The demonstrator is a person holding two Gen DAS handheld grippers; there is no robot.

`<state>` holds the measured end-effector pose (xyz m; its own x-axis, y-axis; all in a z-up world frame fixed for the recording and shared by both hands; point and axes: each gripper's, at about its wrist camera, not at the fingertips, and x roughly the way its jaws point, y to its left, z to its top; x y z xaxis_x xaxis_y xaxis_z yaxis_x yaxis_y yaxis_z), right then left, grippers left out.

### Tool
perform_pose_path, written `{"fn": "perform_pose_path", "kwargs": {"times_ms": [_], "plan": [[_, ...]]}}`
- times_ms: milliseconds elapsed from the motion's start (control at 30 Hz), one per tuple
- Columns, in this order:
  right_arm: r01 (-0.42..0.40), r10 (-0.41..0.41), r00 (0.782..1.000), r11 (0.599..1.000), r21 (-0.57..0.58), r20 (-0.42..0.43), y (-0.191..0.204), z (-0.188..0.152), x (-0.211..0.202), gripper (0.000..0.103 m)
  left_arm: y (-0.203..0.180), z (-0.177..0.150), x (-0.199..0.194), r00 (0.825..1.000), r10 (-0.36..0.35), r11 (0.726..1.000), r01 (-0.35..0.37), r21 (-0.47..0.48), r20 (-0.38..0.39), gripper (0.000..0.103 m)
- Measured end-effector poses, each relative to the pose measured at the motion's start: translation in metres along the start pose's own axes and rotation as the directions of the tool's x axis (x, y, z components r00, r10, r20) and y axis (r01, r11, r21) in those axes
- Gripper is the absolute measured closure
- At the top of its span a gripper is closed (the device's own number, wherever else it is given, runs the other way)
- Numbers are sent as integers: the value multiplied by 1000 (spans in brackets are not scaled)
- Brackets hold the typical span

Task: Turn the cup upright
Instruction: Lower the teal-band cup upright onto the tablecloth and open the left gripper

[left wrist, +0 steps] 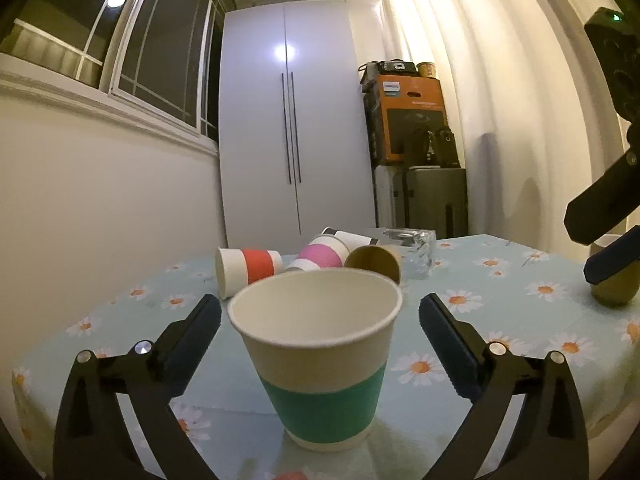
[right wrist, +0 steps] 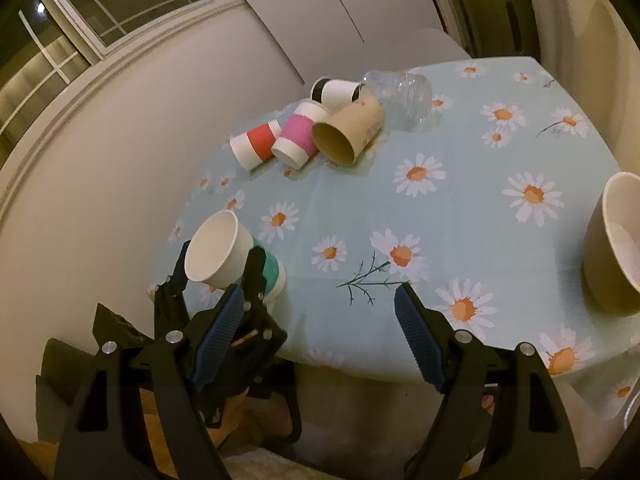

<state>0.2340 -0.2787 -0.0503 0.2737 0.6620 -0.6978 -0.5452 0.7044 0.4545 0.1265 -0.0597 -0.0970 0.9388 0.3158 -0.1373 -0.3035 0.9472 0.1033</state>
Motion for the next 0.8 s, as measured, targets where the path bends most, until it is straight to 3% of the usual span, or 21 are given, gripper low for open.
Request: {"fn": "perform_pose_path", "kwargs": {"times_ms": [367,467,567,800], "plan": [[-19,21,996,1000,-20,88,5,-1,-29,26,14,47,-29,995,-60,997,63,42,-77,6],[-23,26,995,999,-32,99,11,-4,-33,25,20,65,-40,988,-101,994,106,34,-115,6],[-21,24,996,999,-38,82,17,-10,-32,25,24,79,-51,987,-92,993,100,57,-129,6],[15,-5,997,993,-121,81,48,-25,-40,24,48,107,-81,952,-225,972,235,24,-208,6]]}}
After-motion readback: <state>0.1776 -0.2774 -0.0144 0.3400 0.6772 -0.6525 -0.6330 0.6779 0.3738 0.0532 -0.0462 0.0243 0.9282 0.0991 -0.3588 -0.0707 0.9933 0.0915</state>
